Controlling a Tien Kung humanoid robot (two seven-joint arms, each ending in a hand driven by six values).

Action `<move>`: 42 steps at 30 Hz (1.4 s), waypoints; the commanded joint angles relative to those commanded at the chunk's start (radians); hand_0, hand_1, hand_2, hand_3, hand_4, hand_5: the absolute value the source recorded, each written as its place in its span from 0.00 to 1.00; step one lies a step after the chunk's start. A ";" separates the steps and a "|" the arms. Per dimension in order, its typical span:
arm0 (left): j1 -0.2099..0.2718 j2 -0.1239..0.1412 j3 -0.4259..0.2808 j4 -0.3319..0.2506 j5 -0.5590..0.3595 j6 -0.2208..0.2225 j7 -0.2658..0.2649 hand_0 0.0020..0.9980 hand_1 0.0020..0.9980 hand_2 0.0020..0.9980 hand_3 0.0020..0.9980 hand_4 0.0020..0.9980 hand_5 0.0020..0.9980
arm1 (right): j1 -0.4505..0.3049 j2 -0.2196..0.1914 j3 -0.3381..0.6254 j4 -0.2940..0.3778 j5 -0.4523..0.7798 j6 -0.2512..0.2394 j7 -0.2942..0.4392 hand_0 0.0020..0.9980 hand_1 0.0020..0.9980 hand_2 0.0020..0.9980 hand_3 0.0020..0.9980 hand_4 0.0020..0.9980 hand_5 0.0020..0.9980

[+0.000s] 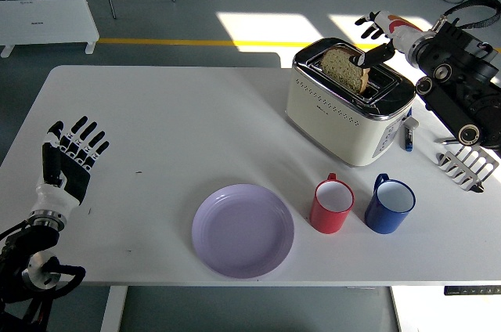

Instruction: Push plate across desktop,pick up the break from the machine,place the break in the plate

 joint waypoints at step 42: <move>-0.043 0.000 0.021 0.009 -0.003 0.004 -0.011 0.78 0.79 0.84 0.80 0.58 1.00 | 0.168 0.170 -0.124 -0.369 0.072 0.006 -0.029 0.71 0.64 0.59 0.73 0.79 0.30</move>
